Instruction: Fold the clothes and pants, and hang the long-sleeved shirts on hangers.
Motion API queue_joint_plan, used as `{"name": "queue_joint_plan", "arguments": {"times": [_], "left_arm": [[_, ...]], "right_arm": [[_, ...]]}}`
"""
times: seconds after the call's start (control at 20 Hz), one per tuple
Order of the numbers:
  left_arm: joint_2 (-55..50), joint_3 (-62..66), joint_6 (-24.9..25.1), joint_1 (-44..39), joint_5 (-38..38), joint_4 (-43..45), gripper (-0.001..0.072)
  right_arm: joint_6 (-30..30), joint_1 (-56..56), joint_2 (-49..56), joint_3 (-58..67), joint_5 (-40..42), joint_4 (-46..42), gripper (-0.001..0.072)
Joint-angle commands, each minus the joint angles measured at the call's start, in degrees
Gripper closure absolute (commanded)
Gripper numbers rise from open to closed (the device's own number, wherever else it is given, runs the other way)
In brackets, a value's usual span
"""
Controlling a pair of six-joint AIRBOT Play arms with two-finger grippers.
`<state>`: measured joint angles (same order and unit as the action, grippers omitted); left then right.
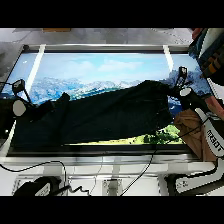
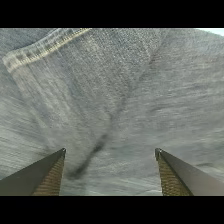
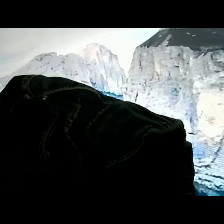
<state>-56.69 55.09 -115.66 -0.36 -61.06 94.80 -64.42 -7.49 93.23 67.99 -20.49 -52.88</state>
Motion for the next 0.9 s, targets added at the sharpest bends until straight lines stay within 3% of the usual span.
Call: {"name": "queue_joint_plan", "arguments": {"times": [0.0, 0.05, 0.2, 0.45, 0.85], "left_arm": [[-0.2, -0.3, 2.8, 4.3, -1.7, 7.5, 0.0072], [-0.7, -0.3, 3.1, 7.4, -2.1, 7.3, 0.0091], [-4.0, -0.3, 11.9, 18.1, -2.0, 0.3, 0.0123], [-14.6, -0.4, 28.0, 29.7, -0.7, -25.2, 0.0121], [-28.0, -0.3, 28.3, 27.4, 9.3, -31.5, 0.0132]], "right_arm": [[0.0, 0.0, 0.0, 0.0, -0.6, 0.0, 0.068], [0.0, 0.0, 0.0, 0.0, -0.9, 0.0, 0.068], [0.0, 0.0, 0.0, 0.0, -1.2, 0.0, 0.068], [0.0, 0.0, 0.0, 0.0, -1.2, 0.0, 0.068], [0.0, 0.0, 0.0, 0.0, -1.2, 0.0, 0.0681]]}}
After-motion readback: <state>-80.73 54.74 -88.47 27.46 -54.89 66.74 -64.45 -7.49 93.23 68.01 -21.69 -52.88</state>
